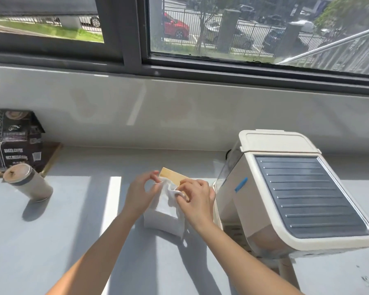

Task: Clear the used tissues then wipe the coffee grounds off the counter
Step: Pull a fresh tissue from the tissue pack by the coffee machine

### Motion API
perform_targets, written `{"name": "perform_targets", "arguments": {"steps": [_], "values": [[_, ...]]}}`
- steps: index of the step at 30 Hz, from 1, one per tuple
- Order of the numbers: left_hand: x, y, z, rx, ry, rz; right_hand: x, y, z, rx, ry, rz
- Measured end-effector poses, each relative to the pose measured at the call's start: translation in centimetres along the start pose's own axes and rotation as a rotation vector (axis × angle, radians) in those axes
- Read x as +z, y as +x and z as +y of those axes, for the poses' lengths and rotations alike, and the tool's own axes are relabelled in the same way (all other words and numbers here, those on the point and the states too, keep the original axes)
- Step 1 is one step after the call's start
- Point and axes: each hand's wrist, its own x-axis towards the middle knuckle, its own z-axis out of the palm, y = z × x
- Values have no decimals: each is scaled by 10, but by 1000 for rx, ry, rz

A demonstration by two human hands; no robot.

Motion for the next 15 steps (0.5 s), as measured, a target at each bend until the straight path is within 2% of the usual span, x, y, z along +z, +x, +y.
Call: {"name": "perform_targets", "arguments": {"steps": [5, 8, 15], "values": [[13, -2, -5, 126, 145, 11, 7, 0, 3, 60, 112, -74], [19, 1, -8, 32, 135, -22, 7, 3, 3, 114, 155, -83], [25, 12, -7, -70, 37, -10, 10, 5, 5, 157, 191, -103]]}}
